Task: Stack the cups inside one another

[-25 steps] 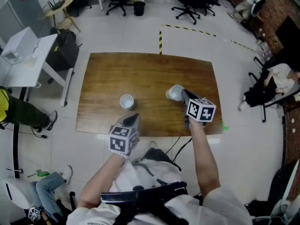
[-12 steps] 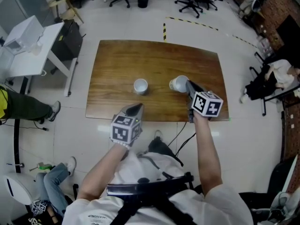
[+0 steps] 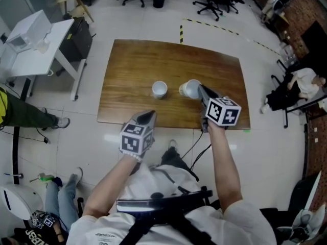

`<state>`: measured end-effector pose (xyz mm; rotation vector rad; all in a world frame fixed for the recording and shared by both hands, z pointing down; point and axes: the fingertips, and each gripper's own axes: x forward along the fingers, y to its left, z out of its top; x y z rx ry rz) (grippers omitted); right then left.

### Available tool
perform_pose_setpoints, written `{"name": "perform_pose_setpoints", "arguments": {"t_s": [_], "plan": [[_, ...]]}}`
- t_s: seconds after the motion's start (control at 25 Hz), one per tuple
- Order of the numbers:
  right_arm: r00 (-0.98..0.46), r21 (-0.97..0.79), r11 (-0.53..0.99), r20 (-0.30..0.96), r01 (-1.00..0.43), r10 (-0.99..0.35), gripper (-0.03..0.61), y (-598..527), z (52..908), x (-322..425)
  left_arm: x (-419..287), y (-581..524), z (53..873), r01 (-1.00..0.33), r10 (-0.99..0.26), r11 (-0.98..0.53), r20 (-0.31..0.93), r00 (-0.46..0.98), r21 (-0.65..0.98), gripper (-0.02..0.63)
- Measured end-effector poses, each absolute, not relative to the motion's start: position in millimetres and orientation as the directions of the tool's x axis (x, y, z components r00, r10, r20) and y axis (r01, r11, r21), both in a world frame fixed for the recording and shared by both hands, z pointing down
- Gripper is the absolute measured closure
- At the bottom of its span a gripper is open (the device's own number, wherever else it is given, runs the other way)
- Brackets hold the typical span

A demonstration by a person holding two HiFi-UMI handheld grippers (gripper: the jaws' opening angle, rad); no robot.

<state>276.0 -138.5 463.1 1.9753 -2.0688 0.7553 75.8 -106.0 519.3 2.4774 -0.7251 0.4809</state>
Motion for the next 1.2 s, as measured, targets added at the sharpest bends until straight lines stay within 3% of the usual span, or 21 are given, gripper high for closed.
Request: {"name": "perform_pose_setpoints", "arguments": {"t_s": [0.64,1.2], "plan": [[-0.273,-0.250,0.160,0.525,-0.955,-0.806,0.552,-208.3,498.6,210.7,39.2,-111.8,524.0,-0.683,-0.512,-0.628,0.463,0.724,0.373,0.617],[-0.323,-0.214,0.243,0.631,-0.946,-0.705,0.552,-247.3,555.0,189.9,8.7,-129.4,530.0,-0.779,-0.623,-0.496,0.466,0.627,0.384,0.617]]}}
